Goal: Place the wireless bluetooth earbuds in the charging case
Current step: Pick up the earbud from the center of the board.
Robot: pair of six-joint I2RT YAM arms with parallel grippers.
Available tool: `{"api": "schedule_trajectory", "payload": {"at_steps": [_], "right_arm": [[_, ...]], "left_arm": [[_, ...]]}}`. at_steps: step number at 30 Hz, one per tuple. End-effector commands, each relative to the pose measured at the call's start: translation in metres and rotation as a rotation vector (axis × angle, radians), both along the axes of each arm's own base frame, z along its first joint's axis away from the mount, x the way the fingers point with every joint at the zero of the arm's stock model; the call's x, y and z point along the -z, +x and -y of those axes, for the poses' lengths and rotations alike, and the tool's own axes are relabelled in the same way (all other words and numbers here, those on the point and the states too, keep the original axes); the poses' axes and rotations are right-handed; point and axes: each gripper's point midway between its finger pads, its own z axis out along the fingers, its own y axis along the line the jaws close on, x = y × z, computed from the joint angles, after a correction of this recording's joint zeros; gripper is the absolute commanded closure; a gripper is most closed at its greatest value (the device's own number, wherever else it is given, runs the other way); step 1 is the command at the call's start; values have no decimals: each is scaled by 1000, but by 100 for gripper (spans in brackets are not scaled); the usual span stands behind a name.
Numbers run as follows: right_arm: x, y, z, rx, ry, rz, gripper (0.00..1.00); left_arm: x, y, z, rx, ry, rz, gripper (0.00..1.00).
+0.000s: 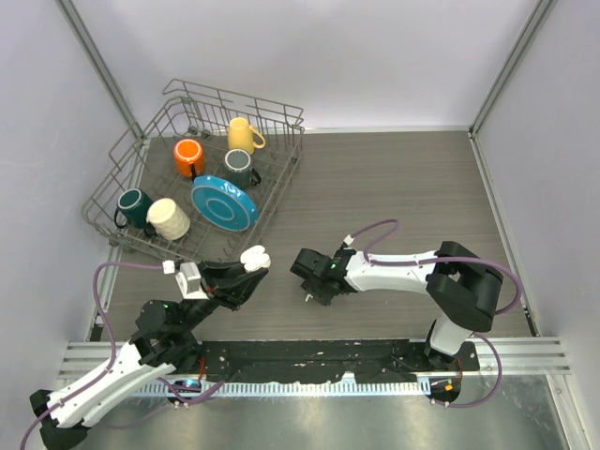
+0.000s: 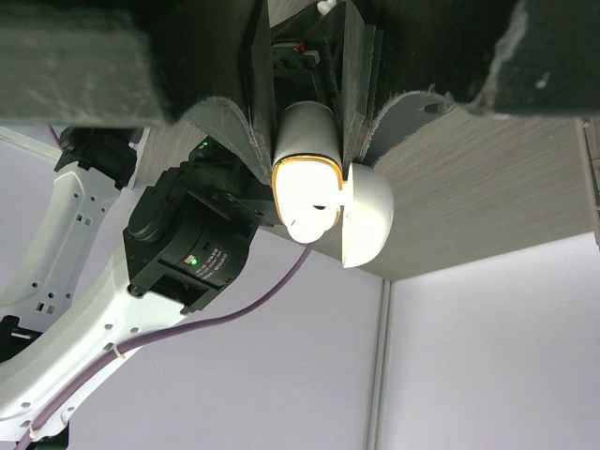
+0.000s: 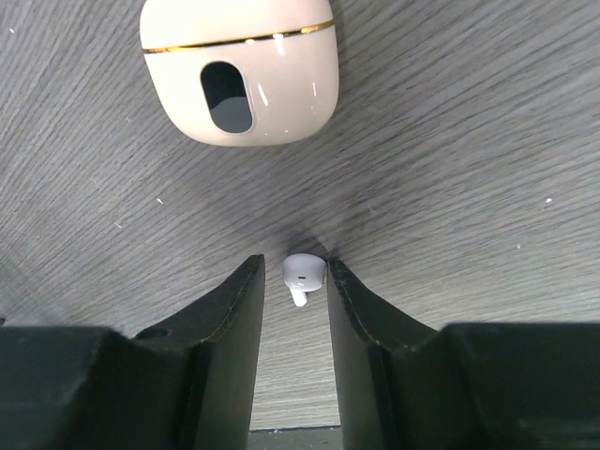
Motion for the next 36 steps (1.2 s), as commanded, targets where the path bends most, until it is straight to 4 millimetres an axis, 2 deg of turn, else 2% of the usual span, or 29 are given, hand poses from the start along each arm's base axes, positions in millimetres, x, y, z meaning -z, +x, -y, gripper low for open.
{"api": "schedule_trajectory", "payload": {"at_steps": [1,7,13,16,17,20,22,26,29,30,33,34,36], "right_arm": [[0,4,-7,7,15,-1,63],[1,3,-3,13,12,-1,67],[1,3,-1,4,7,0,75],[0,4,-2,-5,8,6,83],[-2,4,-4,-15,16,17,92],[-10,9,-5,-45,22,55,99],[-13,10,-4,-64,29,75,99],[-31,18,1,-69,45,158,99],[-54,29,11,-48,45,265,99],[-68,30,14,-42,70,306,99],[-92,39,27,-21,65,419,99],[-110,41,31,-11,92,467,99],[-125,44,41,-6,74,544,99]], "left_arm": [[-20,-3,-7,-8,-48,22,100],[-18,-2,-6,-8,-43,19,100],[-17,-2,-6,-8,-43,19,100],[-16,-2,-6,-8,-43,16,100],[-16,-2,-6,-8,-43,16,100],[-16,-1,-5,-8,-41,14,100],[-16,-1,-5,-7,-40,13,100],[-16,0,-4,-7,-39,9,100],[-15,0,-3,-5,-40,6,100],[-15,0,-2,-3,-40,4,100],[-16,1,-2,-5,-39,6,100],[-16,0,-1,-3,-40,4,100],[-17,1,-1,-2,-43,3,100]]}}
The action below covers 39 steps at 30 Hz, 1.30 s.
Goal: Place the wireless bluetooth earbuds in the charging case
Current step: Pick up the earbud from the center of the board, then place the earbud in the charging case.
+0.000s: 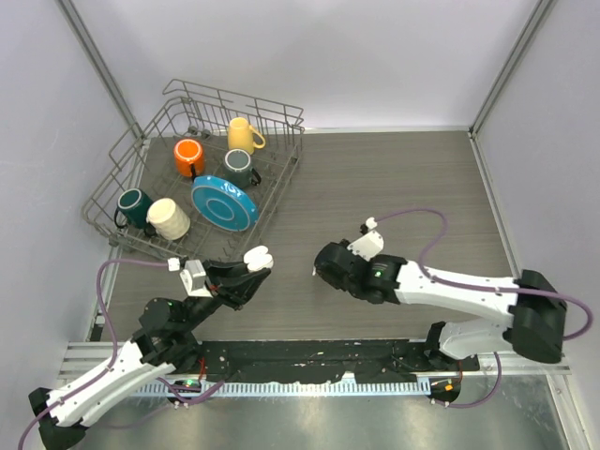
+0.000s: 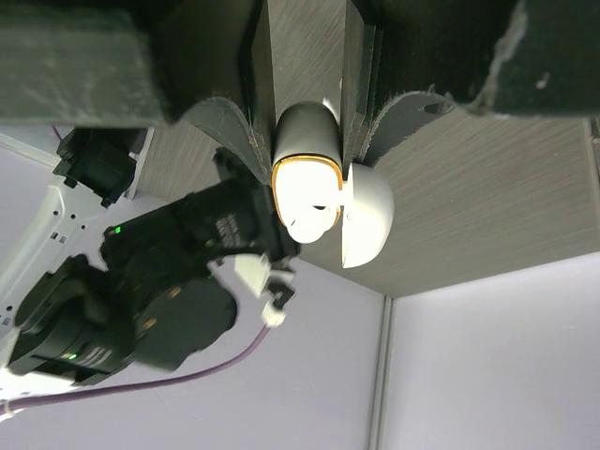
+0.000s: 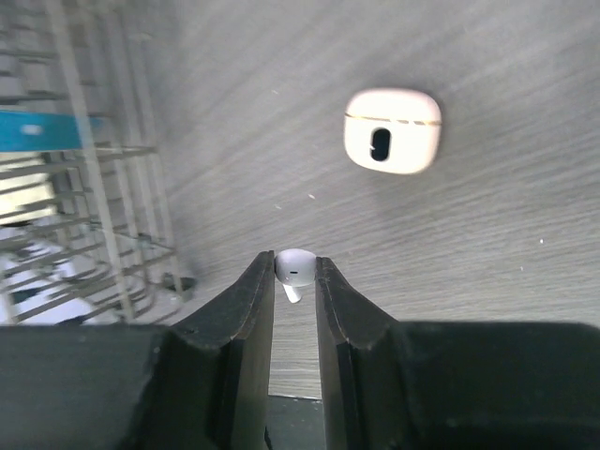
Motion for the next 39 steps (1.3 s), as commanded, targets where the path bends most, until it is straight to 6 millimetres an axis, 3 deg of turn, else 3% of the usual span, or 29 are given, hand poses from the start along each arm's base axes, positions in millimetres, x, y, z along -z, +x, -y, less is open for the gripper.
{"api": "schedule_trajectory", "payload": {"at_steps": [1,3,4,6,10,15,27,39], "right_arm": [[-61,22,25,70,24,270,99],[-74,21,31,32,9,345,99],[-97,20,31,39,77,411,99],[-104,17,38,35,81,481,99],[-147,13,39,23,183,646,99],[-186,1,25,-73,228,766,99],[-242,-42,-18,-286,279,1006,99],[-262,-62,-54,-405,347,1077,99]], "left_arm": [[-25,-2,-4,-5,-63,35,100],[-24,-1,-3,-7,-61,30,100],[-25,-1,-3,-5,-63,32,100],[-23,0,-1,-4,-60,26,100],[-25,0,1,7,-65,19,100],[-25,1,4,12,-66,18,100],[-28,-2,7,33,-58,44,100],[-23,-12,17,102,-26,88,100]]}}
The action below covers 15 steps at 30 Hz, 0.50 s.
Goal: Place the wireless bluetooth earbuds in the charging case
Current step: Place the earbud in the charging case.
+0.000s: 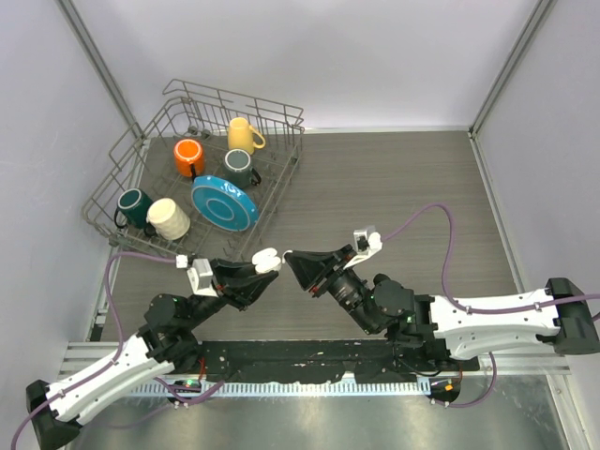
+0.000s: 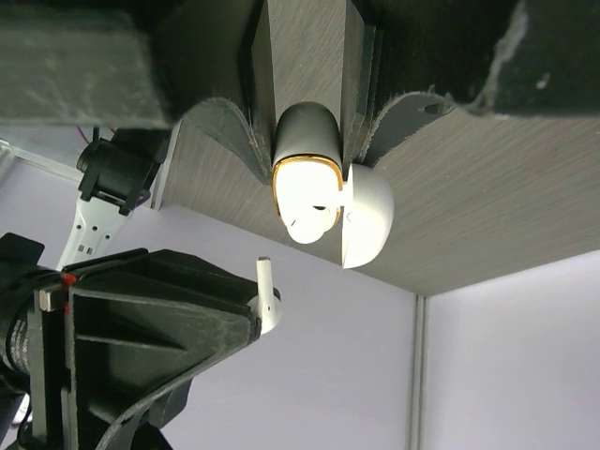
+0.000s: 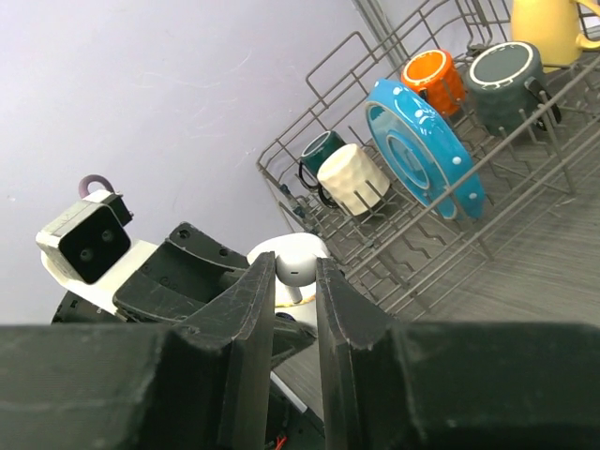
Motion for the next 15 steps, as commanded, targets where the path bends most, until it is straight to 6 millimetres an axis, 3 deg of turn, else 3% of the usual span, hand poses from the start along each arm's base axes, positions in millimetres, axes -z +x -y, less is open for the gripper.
{"api": "schedule_trajectory", "payload": {"at_steps": [1,8,15], "right_arm": [[-45,-6,-5,-34,118,54,99],[-50,-11,-12,-57,126,67,99],[-40,-12,-28,-63,34,81,99]], "left_arm": [[-19,-6,2,24,-25,71,100],[-15,-4,5,25,-9,63,100],[-17,-5,6,31,-6,74,100]]}}
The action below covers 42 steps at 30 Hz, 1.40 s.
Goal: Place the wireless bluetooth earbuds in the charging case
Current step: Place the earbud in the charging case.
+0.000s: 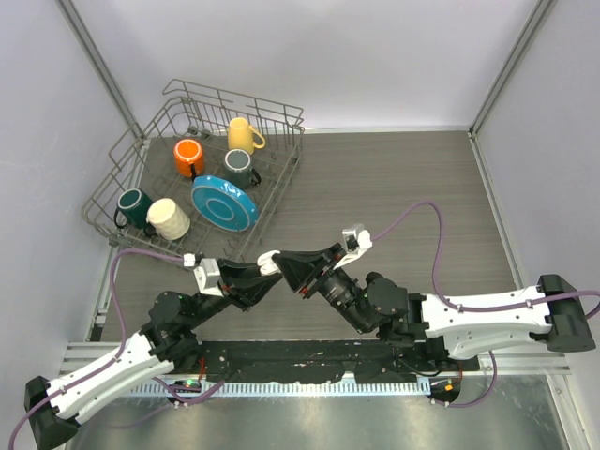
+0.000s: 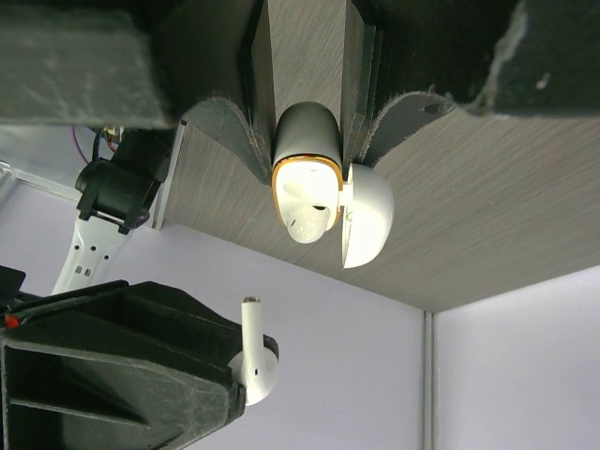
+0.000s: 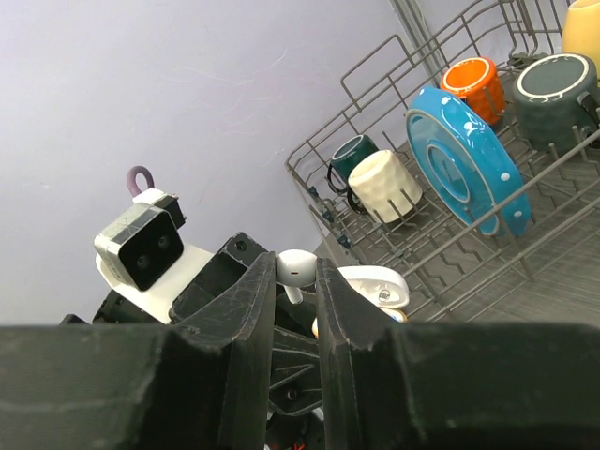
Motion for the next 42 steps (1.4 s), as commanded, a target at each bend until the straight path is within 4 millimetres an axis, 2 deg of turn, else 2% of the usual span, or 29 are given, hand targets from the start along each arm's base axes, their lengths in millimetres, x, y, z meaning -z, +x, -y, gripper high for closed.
{"api": "schedule_trajectory", "payload": {"at_steps": [1,7,21,42], "right_arm": [[-19,-2,-9,5,-4,35,99],[-8,-2,-19,24,-71,51,99],[10,4,-13,80,-164,57,99],[10,4,-18,75,-145,42,99]], "left_arm": [[-29,-4,-4,4,-60,76,100],[-32,-6,-4,8,-62,81,100],[-36,-7,-5,9,-69,87,100],[-33,-6,-1,20,-61,79,100]]}}
